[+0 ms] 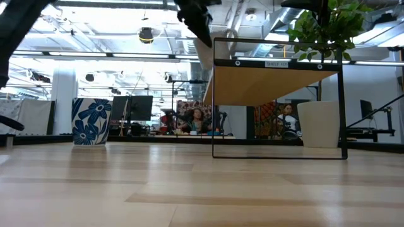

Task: Place coffee mugs
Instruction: Put the gray mug on the shelf

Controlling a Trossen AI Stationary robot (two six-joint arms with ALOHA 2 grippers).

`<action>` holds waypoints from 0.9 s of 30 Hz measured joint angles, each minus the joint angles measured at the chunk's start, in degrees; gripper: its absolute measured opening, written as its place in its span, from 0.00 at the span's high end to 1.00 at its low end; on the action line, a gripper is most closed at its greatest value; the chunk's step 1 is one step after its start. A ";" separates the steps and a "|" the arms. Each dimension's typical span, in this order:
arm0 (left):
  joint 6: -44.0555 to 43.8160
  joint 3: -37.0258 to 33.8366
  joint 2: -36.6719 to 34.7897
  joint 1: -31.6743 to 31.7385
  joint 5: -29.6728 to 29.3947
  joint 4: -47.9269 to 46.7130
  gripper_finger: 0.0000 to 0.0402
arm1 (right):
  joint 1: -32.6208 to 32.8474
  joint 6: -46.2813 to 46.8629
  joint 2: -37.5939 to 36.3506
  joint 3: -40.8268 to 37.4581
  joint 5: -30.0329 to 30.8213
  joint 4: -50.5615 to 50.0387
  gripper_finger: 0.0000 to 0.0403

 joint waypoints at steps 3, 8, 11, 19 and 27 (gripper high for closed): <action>-0.26 4.75 4.89 1.42 0.28 -2.93 0.99 | 0.00 0.00 0.00 0.00 0.00 -0.02 0.44; -2.66 7.39 8.87 3.46 4.44 -4.74 0.99 | 0.00 0.00 0.00 0.00 0.02 -0.14 0.44; -2.82 7.48 9.96 4.25 4.37 -5.04 0.99 | 0.00 0.00 -0.02 0.00 0.01 -0.21 0.44; -2.98 7.41 10.66 4.86 7.25 -4.37 0.98 | 0.00 0.00 0.00 0.00 0.02 -0.42 0.44; -2.82 6.04 10.66 5.01 6.67 -2.81 0.98 | 0.00 0.00 -0.02 0.00 0.02 -0.41 0.44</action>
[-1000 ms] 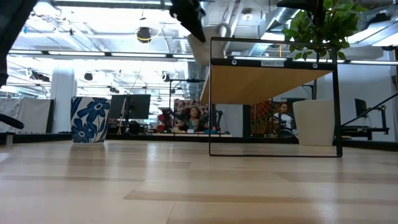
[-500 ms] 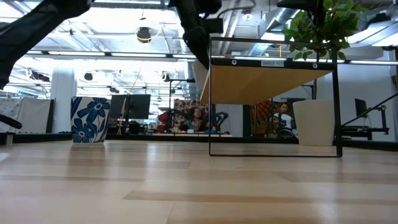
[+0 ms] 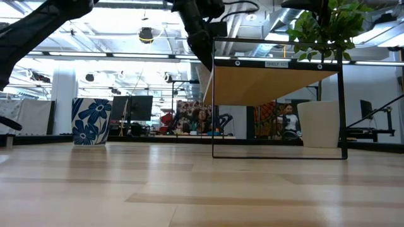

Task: Place coffee mugs
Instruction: Put the gray mug on the shelf

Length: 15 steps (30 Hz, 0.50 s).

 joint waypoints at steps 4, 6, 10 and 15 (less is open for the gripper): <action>-0.43 -1.12 -0.12 -0.04 -0.62 0.43 0.97 | 0.00 0.00 0.01 0.00 0.00 0.02 0.44; -0.36 -1.36 -0.13 -0.15 -1.66 0.79 0.97 | 0.00 0.00 0.02 0.00 0.00 0.01 0.44; -0.84 -1.41 -0.13 -0.09 -2.56 1.64 0.91 | 0.00 0.00 0.02 0.00 0.00 0.00 0.44; -0.51 -1.45 -0.12 -0.18 -2.67 1.94 0.79 | 0.00 0.00 0.01 0.00 0.00 0.02 0.44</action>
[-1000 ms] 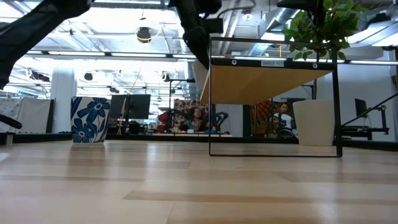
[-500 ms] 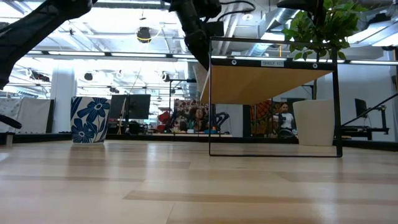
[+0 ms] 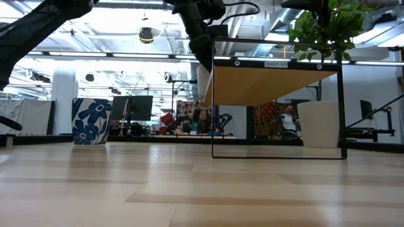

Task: Place coffee mugs
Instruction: Put the gray mug on the shelf, then put the yellow mug on the shelf

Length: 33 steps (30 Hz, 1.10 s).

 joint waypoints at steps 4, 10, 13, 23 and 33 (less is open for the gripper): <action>0.57 0.00 0.01 -0.49 -0.49 0.28 0.68 | 0.00 0.00 -0.01 0.00 0.00 0.00 0.44; 0.30 2.03 0.05 -1.05 -4.49 0.30 0.58 | 0.00 0.00 0.01 0.00 0.00 0.00 0.44; -0.17 3.07 -0.48 -1.18 -4.87 0.19 0.56 | 0.00 -0.02 -0.01 0.00 0.00 0.00 0.44; -5.84 2.84 -6.44 -1.16 -9.37 0.27 0.55 | 0.00 -0.06 -0.01 0.00 0.00 0.04 0.44; -22.65 2.86 -15.44 -1.77 8.76 -5.83 0.75 | -2.43 -1.22 -0.01 0.00 0.17 0.96 0.44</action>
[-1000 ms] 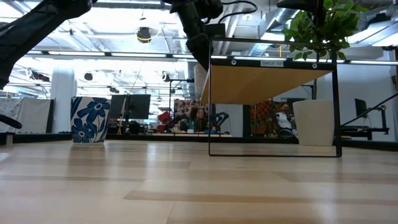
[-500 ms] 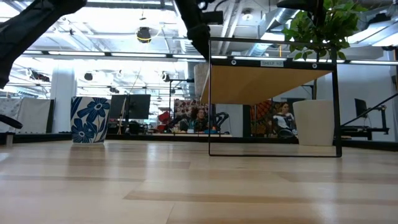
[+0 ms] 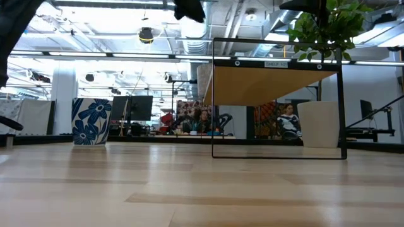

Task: Place coffee mugs
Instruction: Put the yellow mug on the shelf

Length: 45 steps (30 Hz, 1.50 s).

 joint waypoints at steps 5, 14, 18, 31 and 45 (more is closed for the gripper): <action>-3.26 -9.24 -6.57 -2.51 4.03 5.01 0.97 | -1.42 -0.74 0.00 0.00 0.07 0.00 0.44; -13.67 -57.48 -32.90 -9.70 -0.39 46.86 1.00 | -1.49 -1.44 0.01 0.00 0.07 -0.06 0.44; -18.36 -75.38 -44.72 -13.27 -3.40 66.00 1.00 | -1.54 -2.00 0.00 0.00 0.07 -0.07 0.44; -19.94 -91.82 -64.38 -16.15 -12.80 77.40 1.00 | -1.73 -3.36 0.00 0.00 0.04 0.76 0.44; -21.29 -91.86 -63.65 -16.15 -12.74 74.16 1.00 | 3.48 19.27 7.08 16.91 -26.66 -44.23 0.44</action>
